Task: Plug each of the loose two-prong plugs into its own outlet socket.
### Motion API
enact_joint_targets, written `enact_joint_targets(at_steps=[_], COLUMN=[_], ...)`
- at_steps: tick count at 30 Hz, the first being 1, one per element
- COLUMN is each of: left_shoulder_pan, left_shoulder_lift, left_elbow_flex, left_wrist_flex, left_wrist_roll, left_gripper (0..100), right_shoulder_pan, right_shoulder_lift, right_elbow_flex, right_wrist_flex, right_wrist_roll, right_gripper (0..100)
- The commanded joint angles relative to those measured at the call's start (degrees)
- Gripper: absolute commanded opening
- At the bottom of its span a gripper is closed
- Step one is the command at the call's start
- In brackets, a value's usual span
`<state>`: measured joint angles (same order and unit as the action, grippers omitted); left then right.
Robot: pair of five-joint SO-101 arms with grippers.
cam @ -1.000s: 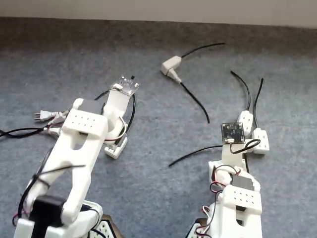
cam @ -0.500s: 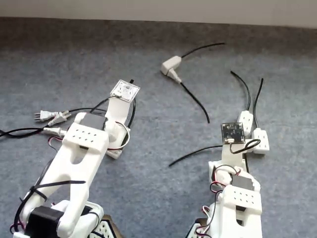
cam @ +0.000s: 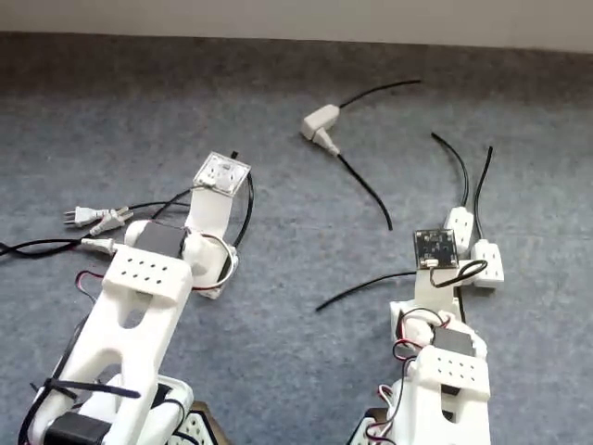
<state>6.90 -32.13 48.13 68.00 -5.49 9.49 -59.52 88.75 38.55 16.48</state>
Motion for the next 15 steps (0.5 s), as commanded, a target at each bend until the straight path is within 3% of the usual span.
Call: enact_joint_targets(at_steps=[1, 8, 15], left_shoulder_pan=[-0.31, -0.40, -0.40], left_shoulder_lift=[-1.10, 0.66, -3.82], left_elbow_flex=[1.71, 4.88, 0.40], left_wrist_flex=[-2.11, -8.70, -3.25], left_wrist_roll=[0.26, 0.26, 0.18], left_gripper=[1, 1, 1], right_shoulder_pan=[-0.75, -0.75, -0.75], right_shoulder_lift=[0.31, 0.31, 0.31], right_elbow_flex=[0.04, 0.04, 0.04], right_wrist_flex=[-1.54, -1.54, -1.54], right_wrist_roll=[-0.35, -0.35, -0.35], right_gripper=[0.7, 0.7, 0.7])
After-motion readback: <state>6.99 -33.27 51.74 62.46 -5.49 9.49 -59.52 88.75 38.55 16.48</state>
